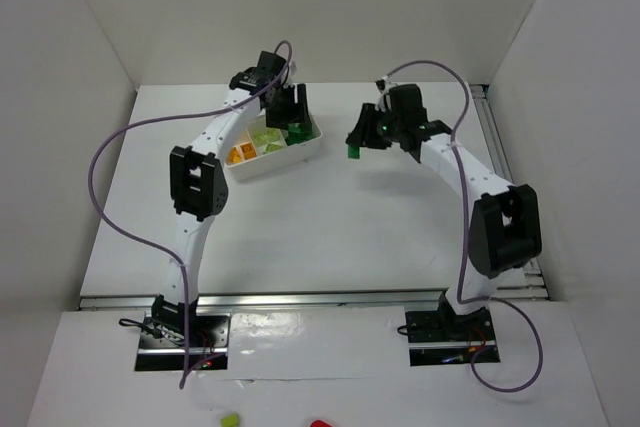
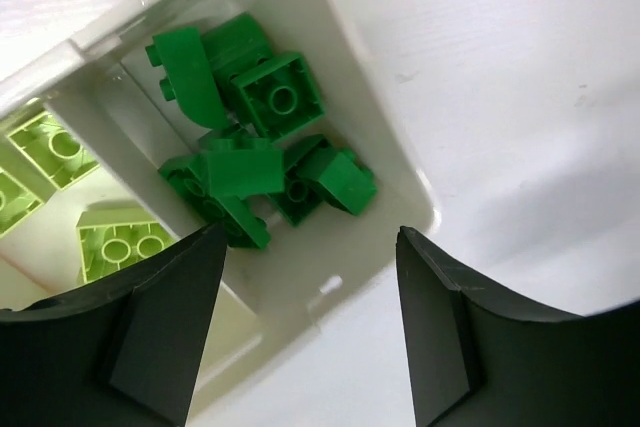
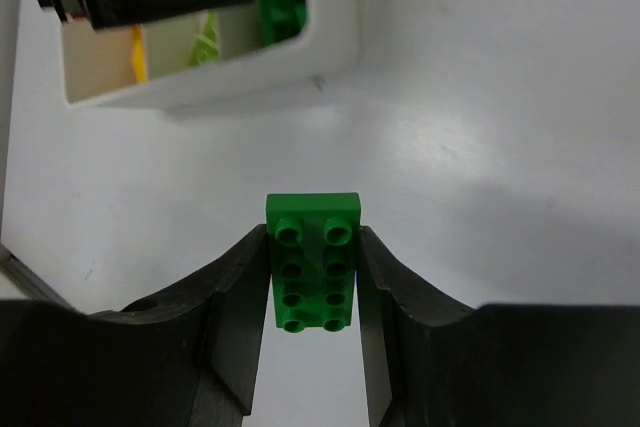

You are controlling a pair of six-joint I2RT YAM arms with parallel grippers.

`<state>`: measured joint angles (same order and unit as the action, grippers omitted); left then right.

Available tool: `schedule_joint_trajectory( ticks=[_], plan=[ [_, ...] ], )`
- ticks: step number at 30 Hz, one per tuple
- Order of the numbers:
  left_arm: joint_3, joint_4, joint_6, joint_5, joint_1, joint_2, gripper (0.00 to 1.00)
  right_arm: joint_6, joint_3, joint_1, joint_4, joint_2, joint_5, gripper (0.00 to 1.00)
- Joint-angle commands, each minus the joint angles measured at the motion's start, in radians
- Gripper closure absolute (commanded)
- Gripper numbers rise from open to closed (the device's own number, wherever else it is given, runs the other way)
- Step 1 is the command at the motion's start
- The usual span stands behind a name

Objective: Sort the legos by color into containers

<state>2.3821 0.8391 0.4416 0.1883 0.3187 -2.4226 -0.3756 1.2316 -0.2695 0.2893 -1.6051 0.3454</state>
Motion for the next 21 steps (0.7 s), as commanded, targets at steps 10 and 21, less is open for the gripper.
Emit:
schedule_joint_trajectory(
  ticks=[10, 21],
  plan=[
    [-0.168, -0.037, 0.046, -0.093, -0.111, 0.477, 0.23, 0.067, 0.731, -0.197, 0.053, -0.493, -0.131, 0.94],
    [-0.420, -0.028, 0.023, -0.087, -0.299, 0.703, 0.23, 0.098, 1.154, -0.238, 0.160, -0.851, -0.220, 0.71]
  ],
)
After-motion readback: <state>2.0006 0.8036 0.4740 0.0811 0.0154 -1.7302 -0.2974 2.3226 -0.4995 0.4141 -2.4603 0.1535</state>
